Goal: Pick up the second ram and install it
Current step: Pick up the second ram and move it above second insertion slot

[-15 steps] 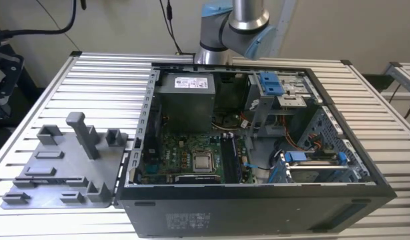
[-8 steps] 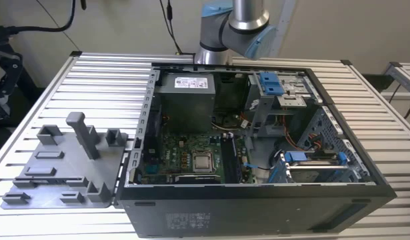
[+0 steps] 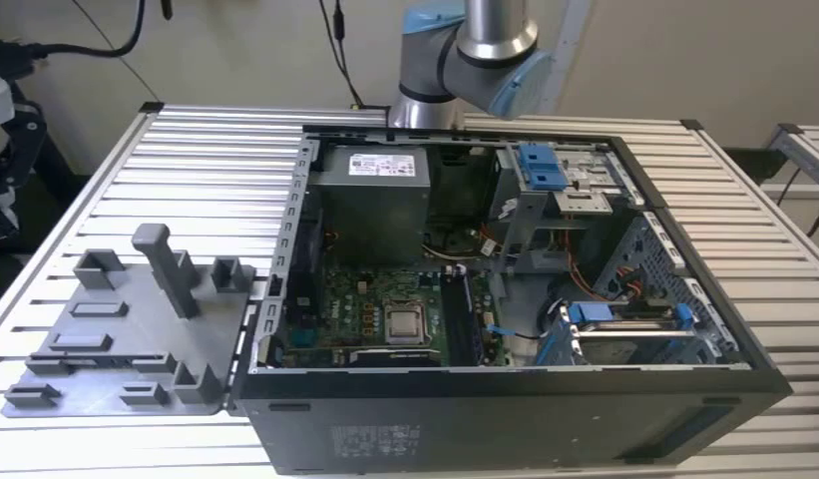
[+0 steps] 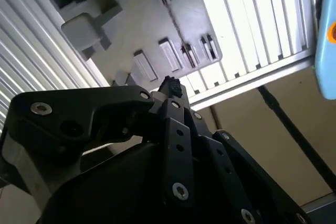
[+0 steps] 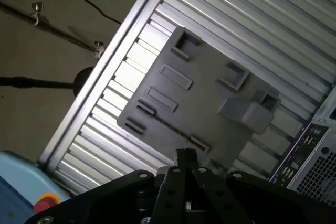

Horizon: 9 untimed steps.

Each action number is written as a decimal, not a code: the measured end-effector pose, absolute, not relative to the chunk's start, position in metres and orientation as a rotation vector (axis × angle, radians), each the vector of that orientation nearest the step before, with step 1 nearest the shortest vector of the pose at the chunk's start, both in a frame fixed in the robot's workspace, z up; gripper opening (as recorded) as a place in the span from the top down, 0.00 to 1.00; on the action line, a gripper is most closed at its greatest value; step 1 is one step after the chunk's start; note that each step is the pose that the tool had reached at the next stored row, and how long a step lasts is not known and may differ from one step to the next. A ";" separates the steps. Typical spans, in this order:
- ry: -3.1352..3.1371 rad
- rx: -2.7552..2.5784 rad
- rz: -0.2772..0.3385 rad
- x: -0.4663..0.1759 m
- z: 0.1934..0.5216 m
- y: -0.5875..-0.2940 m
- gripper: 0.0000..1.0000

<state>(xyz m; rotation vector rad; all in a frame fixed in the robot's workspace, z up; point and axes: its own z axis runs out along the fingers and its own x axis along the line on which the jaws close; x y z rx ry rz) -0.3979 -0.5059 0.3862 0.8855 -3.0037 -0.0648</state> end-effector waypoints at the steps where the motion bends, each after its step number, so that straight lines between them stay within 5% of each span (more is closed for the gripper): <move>1: -2.995 0.912 -0.065 -0.398 0.386 -0.506 0.89; 9: -2.973 0.981 -0.064 -0.398 0.386 -0.506 0.89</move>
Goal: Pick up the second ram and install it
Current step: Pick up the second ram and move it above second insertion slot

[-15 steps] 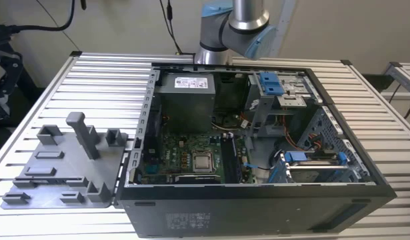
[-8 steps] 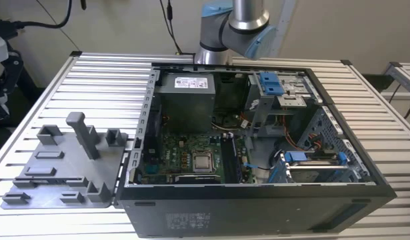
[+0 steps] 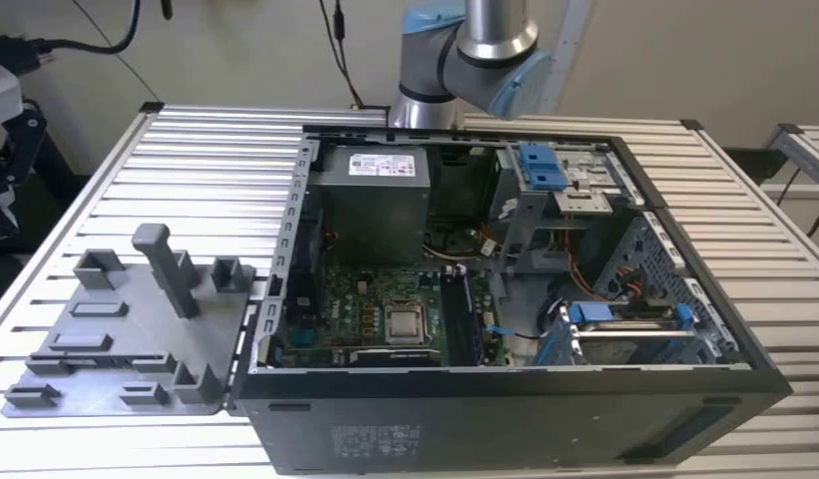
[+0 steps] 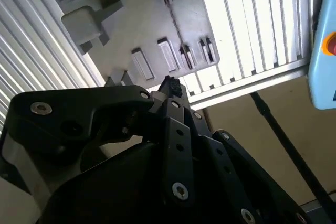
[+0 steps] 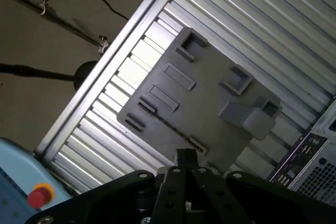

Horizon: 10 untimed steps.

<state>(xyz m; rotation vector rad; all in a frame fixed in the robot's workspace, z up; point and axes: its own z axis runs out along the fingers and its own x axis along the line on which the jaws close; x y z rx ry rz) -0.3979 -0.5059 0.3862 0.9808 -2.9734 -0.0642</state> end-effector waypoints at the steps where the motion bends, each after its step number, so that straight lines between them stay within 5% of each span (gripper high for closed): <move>1: -2.967 0.999 -0.064 -0.398 0.386 -0.506 0.89; 10: -2.882 1.216 -0.063 -0.398 0.386 -0.506 0.89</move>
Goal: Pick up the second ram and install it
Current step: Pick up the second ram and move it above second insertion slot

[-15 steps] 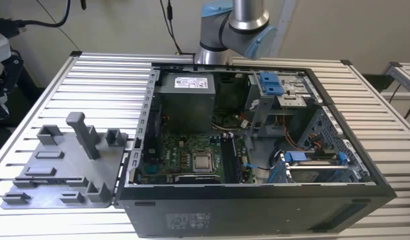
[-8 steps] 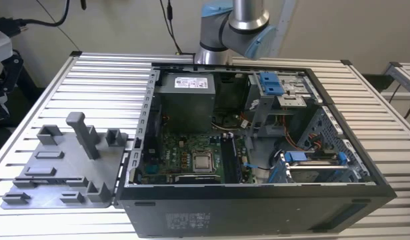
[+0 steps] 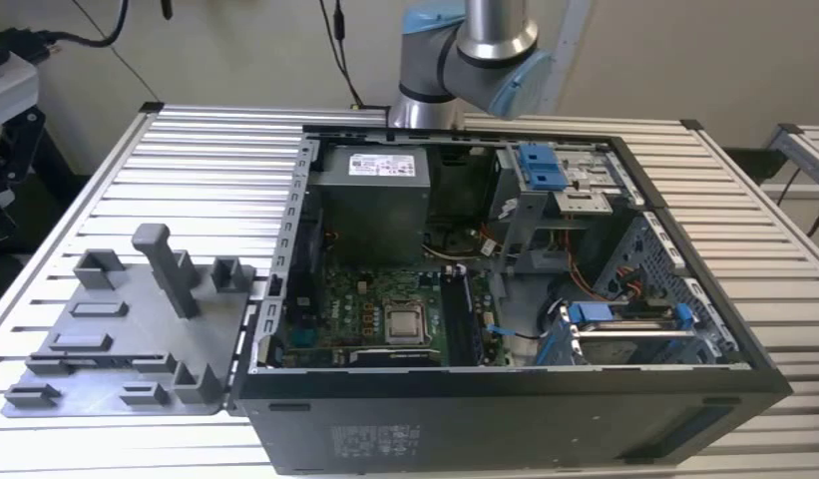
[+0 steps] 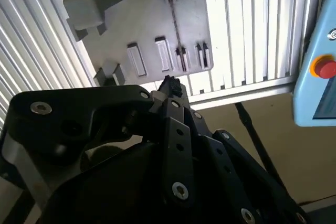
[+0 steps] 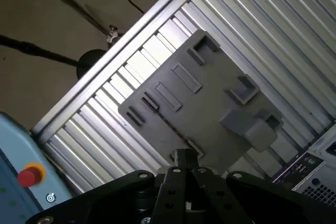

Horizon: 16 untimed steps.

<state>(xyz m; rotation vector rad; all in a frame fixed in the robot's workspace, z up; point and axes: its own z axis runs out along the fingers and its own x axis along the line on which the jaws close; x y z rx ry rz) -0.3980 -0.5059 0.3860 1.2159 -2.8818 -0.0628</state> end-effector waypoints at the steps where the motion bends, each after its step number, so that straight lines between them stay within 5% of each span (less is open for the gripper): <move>1: -2.870 1.242 -0.063 -0.398 0.386 -0.506 0.89; 16: -2.671 1.617 -0.059 -0.398 0.385 -0.506 0.89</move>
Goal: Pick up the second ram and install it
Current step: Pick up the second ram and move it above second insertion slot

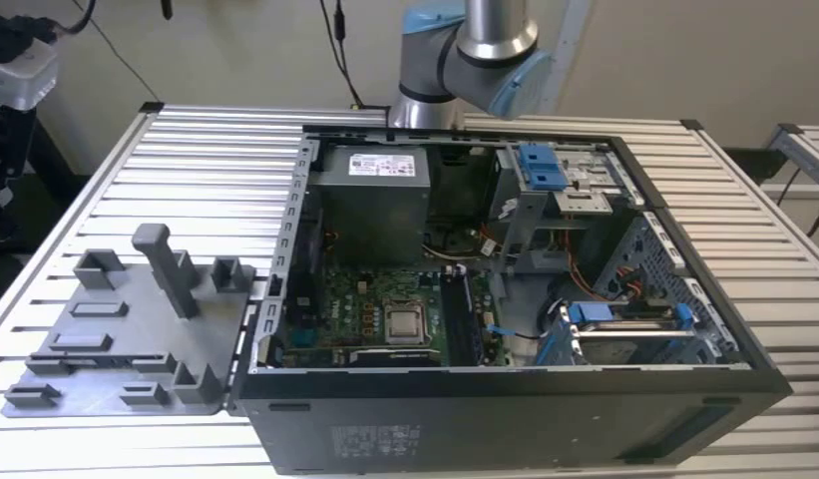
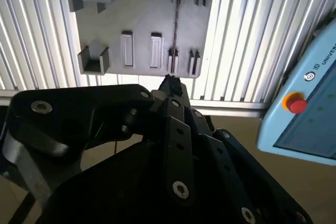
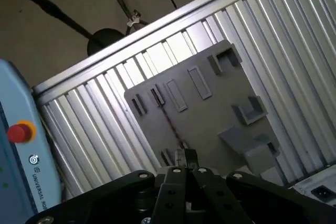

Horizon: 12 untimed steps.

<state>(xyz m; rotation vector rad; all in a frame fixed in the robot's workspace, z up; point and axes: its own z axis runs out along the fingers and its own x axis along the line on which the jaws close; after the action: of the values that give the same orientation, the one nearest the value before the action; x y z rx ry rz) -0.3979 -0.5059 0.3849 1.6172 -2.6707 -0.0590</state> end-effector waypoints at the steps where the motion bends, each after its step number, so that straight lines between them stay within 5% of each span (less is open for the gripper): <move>1: -2.656 1.641 -0.059 -0.398 0.385 -0.506 0.89; 12: -2.475 1.897 -0.055 -0.398 0.383 -0.506 0.89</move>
<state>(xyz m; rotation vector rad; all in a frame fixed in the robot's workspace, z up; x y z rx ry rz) -0.3979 -0.5059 0.3835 1.8965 -2.4752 -0.0554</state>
